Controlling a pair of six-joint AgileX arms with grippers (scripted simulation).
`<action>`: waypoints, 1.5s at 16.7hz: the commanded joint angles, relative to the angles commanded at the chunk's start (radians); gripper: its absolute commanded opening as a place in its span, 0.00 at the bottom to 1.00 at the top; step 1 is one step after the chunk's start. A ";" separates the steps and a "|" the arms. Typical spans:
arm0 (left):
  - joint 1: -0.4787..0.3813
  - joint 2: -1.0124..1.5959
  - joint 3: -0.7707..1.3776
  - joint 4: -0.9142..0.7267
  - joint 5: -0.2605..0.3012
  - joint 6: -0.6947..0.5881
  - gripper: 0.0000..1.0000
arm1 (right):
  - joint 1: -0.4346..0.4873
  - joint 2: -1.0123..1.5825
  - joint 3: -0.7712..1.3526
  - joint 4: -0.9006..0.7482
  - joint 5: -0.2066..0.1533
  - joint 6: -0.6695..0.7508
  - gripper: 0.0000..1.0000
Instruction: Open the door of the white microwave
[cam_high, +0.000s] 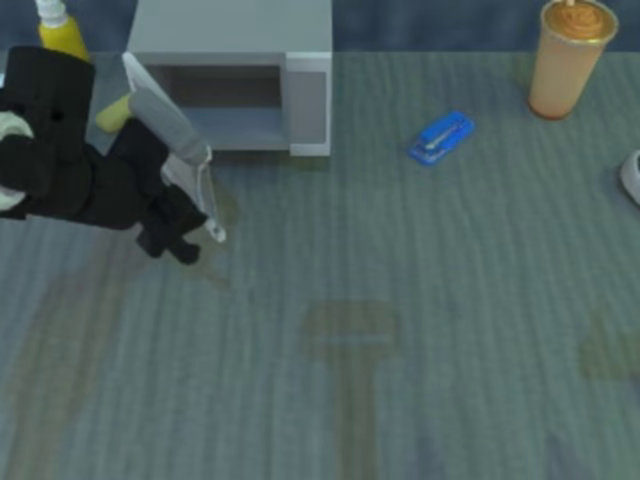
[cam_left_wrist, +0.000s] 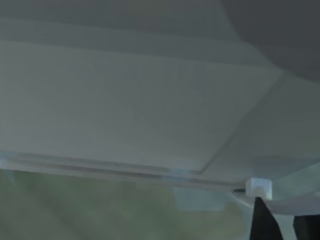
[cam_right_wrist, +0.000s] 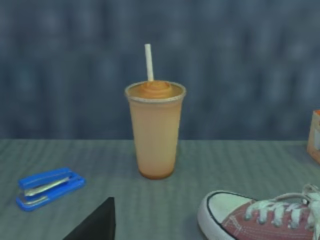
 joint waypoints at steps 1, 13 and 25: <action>0.000 0.000 0.000 0.000 0.000 0.000 0.00 | 0.000 0.000 0.000 0.000 0.000 0.000 1.00; 0.000 0.000 0.000 0.000 0.000 0.000 0.00 | 0.000 0.000 0.000 0.000 0.000 0.000 1.00; 0.006 0.003 -0.002 -0.016 0.016 0.021 0.00 | 0.000 0.000 0.000 0.000 0.000 0.000 1.00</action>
